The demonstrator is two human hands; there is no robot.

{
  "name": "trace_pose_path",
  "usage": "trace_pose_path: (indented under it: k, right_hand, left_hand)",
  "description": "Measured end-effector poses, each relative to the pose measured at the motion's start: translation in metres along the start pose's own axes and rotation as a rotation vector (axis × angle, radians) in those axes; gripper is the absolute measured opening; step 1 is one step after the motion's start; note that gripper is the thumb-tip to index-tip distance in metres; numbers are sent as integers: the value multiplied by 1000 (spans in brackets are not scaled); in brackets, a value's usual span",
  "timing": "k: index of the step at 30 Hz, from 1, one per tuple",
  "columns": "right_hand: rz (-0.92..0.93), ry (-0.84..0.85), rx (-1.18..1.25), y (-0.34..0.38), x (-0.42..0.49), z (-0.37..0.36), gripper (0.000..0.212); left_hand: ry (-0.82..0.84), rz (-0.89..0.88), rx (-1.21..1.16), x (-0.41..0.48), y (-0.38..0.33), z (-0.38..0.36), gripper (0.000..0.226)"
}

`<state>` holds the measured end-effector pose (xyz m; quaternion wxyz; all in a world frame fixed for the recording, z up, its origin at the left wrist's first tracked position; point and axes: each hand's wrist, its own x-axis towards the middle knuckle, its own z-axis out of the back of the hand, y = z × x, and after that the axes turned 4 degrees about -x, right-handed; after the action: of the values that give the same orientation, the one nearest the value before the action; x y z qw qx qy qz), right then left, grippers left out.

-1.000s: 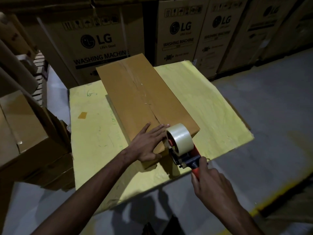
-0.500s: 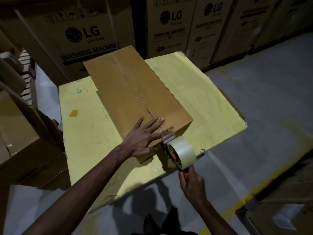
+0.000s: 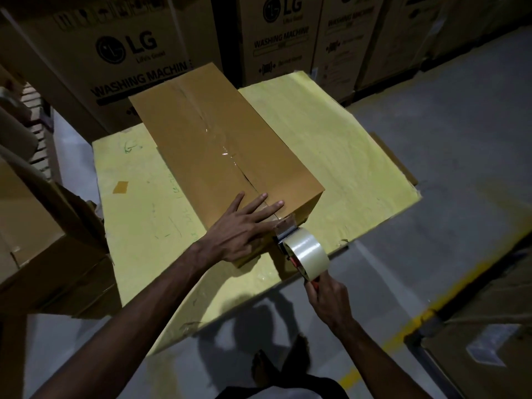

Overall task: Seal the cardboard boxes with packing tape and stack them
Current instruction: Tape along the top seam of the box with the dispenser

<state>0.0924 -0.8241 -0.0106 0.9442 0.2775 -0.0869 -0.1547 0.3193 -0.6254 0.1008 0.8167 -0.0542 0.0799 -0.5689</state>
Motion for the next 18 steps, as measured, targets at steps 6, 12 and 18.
trace_pose_path:
  k: [6,12,18]
  right_hand:
    - [30,-45,-26,4,-6,1,43]
    - [19,-33,-120,10,-15,11,49]
    - [-18,-44,-139,22,-16,11,59]
  left_hand:
    - [-3,-22,6,-1,-2,-5,69]
    - [-10,52,-105,-2,-8,-3,70]
    - [13,132,39,6,-14,-13,103]
